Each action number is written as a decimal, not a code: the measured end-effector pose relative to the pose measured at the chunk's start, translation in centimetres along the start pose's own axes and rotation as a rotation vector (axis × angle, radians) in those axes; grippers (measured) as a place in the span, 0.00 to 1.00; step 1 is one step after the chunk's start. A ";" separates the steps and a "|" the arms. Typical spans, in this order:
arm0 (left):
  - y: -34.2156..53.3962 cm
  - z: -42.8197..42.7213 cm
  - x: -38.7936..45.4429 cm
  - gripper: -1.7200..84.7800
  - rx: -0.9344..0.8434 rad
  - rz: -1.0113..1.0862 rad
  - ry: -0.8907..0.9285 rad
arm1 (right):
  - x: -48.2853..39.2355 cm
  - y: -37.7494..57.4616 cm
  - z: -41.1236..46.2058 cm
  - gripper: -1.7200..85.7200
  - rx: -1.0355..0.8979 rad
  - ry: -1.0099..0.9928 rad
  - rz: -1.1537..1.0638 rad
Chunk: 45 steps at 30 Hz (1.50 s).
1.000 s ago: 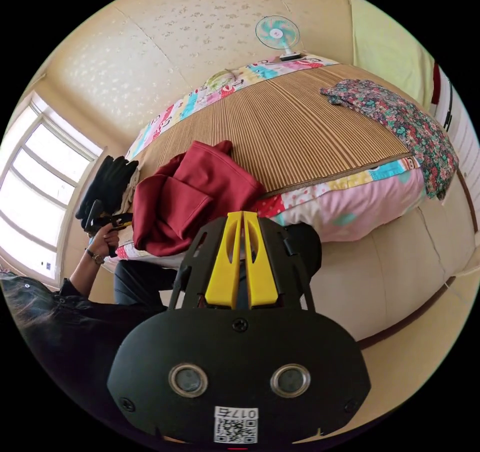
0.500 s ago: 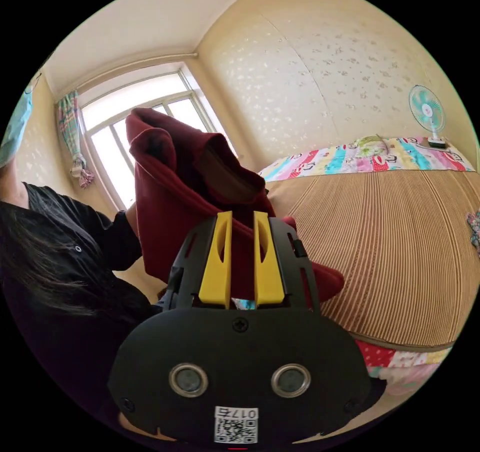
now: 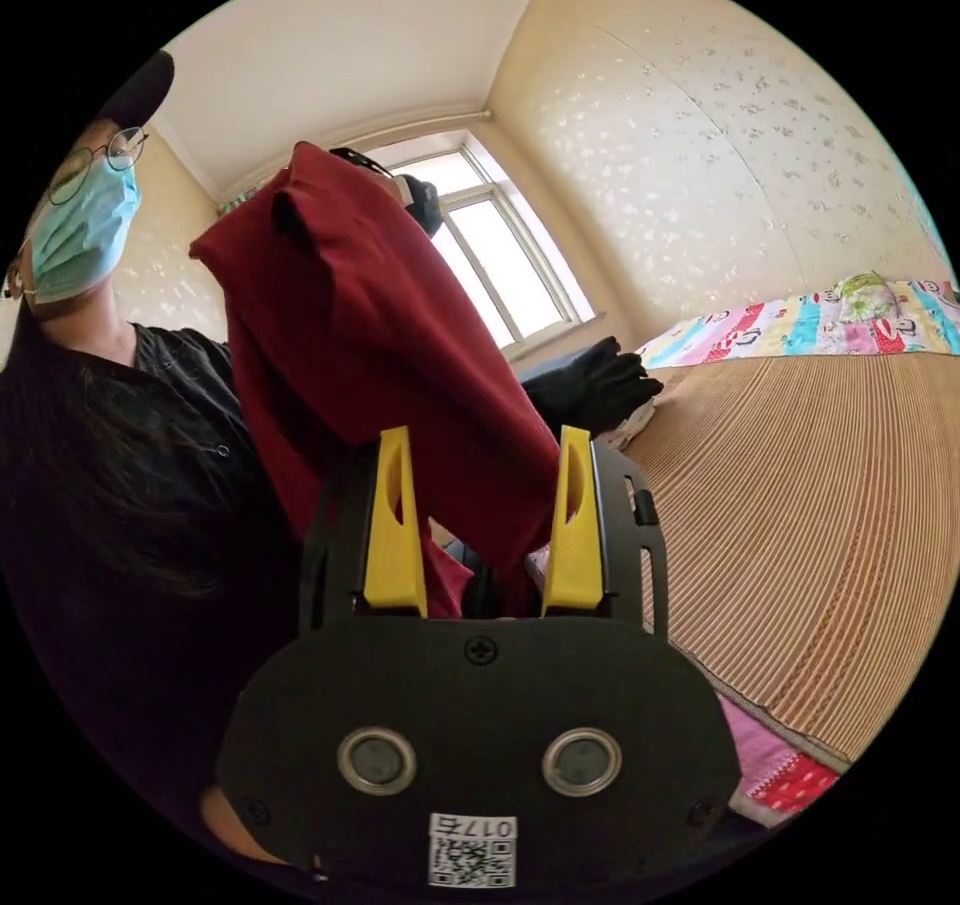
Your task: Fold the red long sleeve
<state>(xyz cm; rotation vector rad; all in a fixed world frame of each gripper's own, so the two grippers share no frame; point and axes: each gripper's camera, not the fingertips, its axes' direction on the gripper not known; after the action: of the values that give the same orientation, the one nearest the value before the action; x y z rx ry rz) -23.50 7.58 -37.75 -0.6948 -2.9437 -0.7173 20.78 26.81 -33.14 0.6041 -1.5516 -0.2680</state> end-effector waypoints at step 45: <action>32.3 9.5 -25.4 0.26 -0.768 -0.529 -1.288 | -19.7 -25.4 19.7 0.06 0.486 1.589 -0.445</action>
<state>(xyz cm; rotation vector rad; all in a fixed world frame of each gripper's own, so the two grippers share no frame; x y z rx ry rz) 13.97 26.82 -35.78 -0.4387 -3.9966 -2.2426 6.31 12.28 -64.80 1.1324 0.0945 0.2681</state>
